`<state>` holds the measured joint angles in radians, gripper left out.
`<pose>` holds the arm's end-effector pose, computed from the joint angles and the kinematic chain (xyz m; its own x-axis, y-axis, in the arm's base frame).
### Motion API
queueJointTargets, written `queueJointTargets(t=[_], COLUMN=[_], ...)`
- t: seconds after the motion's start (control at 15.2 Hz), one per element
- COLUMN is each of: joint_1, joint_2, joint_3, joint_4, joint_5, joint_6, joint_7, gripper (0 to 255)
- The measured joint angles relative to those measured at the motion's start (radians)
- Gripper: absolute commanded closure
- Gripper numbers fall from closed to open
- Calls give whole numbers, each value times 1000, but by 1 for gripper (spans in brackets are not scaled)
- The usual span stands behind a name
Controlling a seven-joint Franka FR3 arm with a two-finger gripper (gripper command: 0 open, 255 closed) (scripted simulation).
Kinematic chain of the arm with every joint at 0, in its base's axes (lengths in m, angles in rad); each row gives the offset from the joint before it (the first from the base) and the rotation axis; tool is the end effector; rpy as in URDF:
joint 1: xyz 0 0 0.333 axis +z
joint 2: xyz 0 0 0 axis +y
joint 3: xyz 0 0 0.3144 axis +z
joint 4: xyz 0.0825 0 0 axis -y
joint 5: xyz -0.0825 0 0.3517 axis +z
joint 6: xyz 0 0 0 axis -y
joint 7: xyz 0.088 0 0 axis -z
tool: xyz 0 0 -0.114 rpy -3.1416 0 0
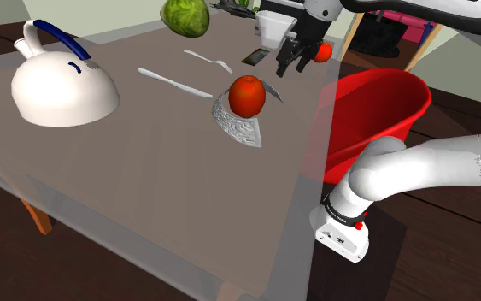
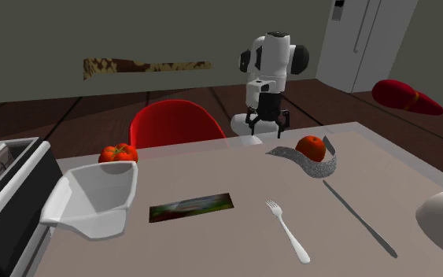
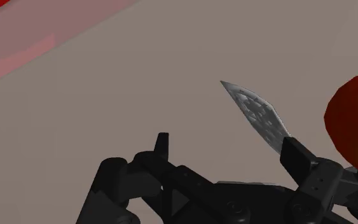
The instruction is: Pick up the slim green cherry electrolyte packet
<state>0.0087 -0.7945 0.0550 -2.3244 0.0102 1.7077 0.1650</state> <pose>0.2876 0.0256 0.6119 0.9775 -0.1127 0.1784 -0.1145 -0.9934 -0.0003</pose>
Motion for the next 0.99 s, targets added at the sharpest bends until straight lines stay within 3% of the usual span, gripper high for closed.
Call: queueJointTargets(t=[0.2, 0.46, 0.99], joint_1=[-16, -62, -140], joint_2=[52, 214, 537], joint_3=[2, 9, 4], joint_4=[35, 144, 421], joint_5=[-1, -3, -16], joint_6=[11, 41, 36], joint_7=[27, 114, 300], gripper=[0, 0, 0])
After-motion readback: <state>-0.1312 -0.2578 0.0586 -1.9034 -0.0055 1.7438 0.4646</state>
